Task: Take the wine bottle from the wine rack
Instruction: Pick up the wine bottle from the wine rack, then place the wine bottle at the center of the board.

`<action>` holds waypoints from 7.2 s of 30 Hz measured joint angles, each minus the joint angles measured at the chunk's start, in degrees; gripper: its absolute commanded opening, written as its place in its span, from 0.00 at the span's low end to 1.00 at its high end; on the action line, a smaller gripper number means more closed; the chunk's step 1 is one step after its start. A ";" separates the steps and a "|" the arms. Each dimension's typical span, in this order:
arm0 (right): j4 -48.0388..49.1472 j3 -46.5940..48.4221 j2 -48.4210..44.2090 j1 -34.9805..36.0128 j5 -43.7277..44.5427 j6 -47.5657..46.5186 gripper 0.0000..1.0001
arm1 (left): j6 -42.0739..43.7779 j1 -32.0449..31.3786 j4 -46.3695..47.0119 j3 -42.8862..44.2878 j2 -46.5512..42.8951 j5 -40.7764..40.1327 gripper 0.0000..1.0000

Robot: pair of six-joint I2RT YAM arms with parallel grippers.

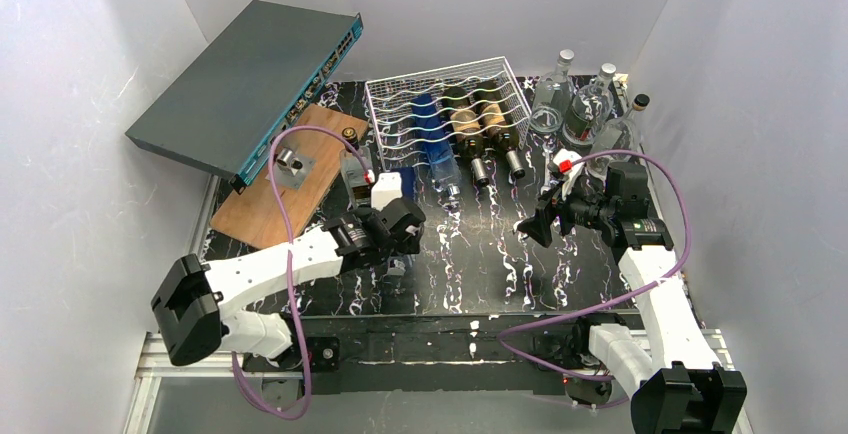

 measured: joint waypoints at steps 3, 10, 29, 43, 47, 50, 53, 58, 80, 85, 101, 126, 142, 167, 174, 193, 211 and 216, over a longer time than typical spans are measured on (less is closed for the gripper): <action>-0.20 0.00 0.00 0.00 -0.42 -0.72 0.98 | -1.01 -0.02 -1.53 -0.02 -1.27 1.38 0.00; -2.84 0.00 0.11 0.02 -3.02 -4.76 0.98 | -2.08 -0.07 -5.90 -1.31 -5.88 5.03 0.00; -12.00 3.72 7.78 15.45 -6.03 -23.85 0.98 | 0.90 -0.04 -21.64 5.84 -12.83 14.60 0.00; -8.50 10.99 20.00 28.55 -8.15 -44.46 0.98 | 5.31 -0.07 -24.41 17.33 -1.99 19.93 0.00; 6.38 10.88 22.25 32.96 -7.63 -36.50 0.98 | 6.29 -0.04 -26.05 24.26 3.82 21.24 0.00; 15.69 9.31 23.39 34.91 -6.99 -31.01 0.98 | 6.43 -0.02 -26.58 27.04 5.81 23.23 0.00; 22.77 5.46 23.32 35.06 -6.21 -27.61 0.98 | 5.18 0.72 -26.51 27.89 6.40 23.41 0.00; 22.86 3.89 23.21 35.26 -6.56 -27.63 0.98 | 3.19 1.68 -26.16 27.89 6.40 23.41 0.00; 35.89 -0.63 23.32 38.47 -3.28 -22.95 0.97 | -5.53 6.21 -21.53 27.50 7.45 30.29 0.00; 37.83 -0.63 26.47 38.80 -4.02 -22.80 0.87 | -5.51 7.04 -20.04 27.50 8.15 31.76 0.00; 36.54 0.24 26.77 38.47 -4.20 -26.38 0.33 | -5.49 8.76 -19.85 27.50 8.33 34.73 0.51; 33.77 0.46 26.77 34.64 -10.40 -29.33 0.28 | 1.33 10.84 -13.05 29.38 4.68 33.94 0.98; 35.69 0.11 26.38 27.32 -14.69 -22.25 0.25 | 22.84 10.82 9.81 14.82 -22.16 35.06 0.98; 42.99 -1.09 26.23 14.08 -18.16 -0.76 0.20 | 44.94 10.54 29.42 -5.35 -24.20 45.59 0.98; 42.95 -1.18 26.21 12.35 -18.34 2.29 0.19 | 44.92 10.54 30.03 -8.15 -24.98 45.57 0.98; 36.17 -1.03 23.45 6.49 -18.99 4.61 0.16 | 42.03 10.49 29.79 -12.85 -33.29 43.04 0.98; 30.25 2.89 22.12 -1.40 -19.71 5.16 0.14 | 40.94 10.49 29.14 -13.81 -35.30 41.55 0.98; 28.06 4.94 21.84 -6.82 -19.71 4.66 0.14 | 40.74 10.49 29.11 -13.81 -35.56 41.51 0.98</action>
